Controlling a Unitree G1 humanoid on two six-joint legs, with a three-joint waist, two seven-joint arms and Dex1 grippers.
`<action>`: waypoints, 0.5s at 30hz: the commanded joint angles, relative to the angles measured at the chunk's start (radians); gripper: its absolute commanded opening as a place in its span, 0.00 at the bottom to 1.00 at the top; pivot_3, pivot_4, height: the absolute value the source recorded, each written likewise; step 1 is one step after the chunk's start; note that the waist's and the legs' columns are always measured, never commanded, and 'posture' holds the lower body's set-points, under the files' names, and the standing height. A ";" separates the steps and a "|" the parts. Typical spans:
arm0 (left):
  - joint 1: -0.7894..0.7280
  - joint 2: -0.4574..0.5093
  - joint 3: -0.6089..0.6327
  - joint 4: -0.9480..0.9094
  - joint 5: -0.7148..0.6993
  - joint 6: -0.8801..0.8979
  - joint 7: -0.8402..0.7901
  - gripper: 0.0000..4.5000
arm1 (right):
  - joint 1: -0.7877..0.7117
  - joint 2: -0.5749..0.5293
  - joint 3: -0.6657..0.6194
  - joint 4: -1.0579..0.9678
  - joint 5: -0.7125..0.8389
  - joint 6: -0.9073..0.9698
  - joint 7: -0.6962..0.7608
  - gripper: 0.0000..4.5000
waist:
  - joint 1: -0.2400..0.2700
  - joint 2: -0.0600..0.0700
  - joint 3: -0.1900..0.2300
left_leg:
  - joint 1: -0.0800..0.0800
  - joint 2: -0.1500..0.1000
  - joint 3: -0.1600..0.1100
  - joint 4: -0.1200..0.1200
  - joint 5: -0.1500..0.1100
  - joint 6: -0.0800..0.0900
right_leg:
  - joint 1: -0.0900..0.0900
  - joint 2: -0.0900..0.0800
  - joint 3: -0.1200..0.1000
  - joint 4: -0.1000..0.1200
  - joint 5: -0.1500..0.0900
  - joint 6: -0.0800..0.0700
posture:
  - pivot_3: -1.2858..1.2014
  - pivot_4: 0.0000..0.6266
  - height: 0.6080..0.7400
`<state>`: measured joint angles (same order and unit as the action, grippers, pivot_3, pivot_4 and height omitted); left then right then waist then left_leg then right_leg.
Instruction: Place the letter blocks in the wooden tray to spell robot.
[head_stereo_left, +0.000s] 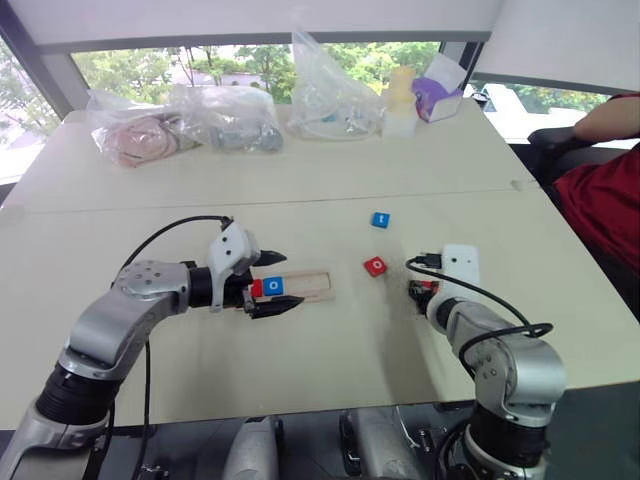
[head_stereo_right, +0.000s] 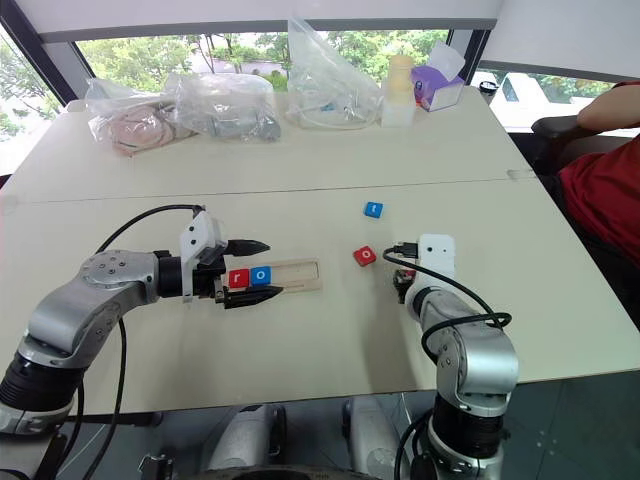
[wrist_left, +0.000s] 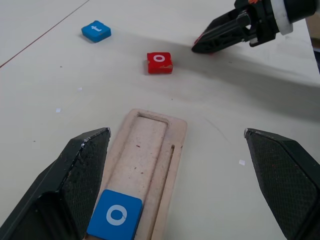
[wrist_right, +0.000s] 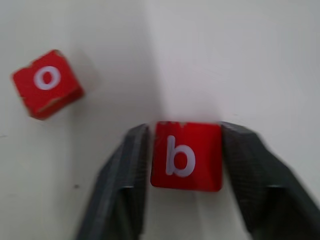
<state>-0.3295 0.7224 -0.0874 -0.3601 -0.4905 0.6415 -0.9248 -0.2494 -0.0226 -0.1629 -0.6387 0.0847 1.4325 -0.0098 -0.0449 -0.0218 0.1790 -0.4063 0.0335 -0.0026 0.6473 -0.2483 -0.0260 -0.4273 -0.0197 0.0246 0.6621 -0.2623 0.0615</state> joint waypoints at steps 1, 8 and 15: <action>-0.003 0.025 0.045 -0.027 -0.011 -0.009 -0.011 1.00 | 0.008 -0.020 0.007 0.021 -0.002 0.009 0.005 0.93 | 0.001 0.000 0.000 | 0.000 0.000 0.000 0.000 0.000 0.000 | 0.000 0.000 0.000 0.000 0.000 0.000 | 0.52 0.24 1.00; 0.015 0.068 0.110 -0.038 -0.069 0.027 -0.041 1.00 | -0.031 -0.304 -0.032 -0.053 0.106 -0.123 0.242 0.99 | 0.003 0.000 0.001 | -0.001 -0.002 0.001 0.000 0.000 0.000 | 0.000 -0.005 0.000 -0.002 -0.001 0.001 | 0.52 0.24 1.00; 0.031 0.148 0.072 -0.131 -0.138 0.059 -0.167 1.00 | 0.040 -0.707 0.001 0.192 0.258 -0.618 0.834 0.99 | 0.003 -0.001 0.002 | -0.002 -0.002 0.004 -0.002 -0.001 0.001 | 0.001 -0.004 -0.001 -0.007 -0.002 0.003 | 0.52 0.24 1.00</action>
<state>-0.2850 0.8498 -0.0201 -0.4511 -0.6031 0.6971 -1.0687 -0.2311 -0.6920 -0.1651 -0.4851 0.3117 0.9604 0.6834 -0.0417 -0.0227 0.1807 -0.4082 0.0314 0.0017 0.6457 -0.2491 -0.0249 -0.4253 -0.0239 0.0235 0.6552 -0.2642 0.0647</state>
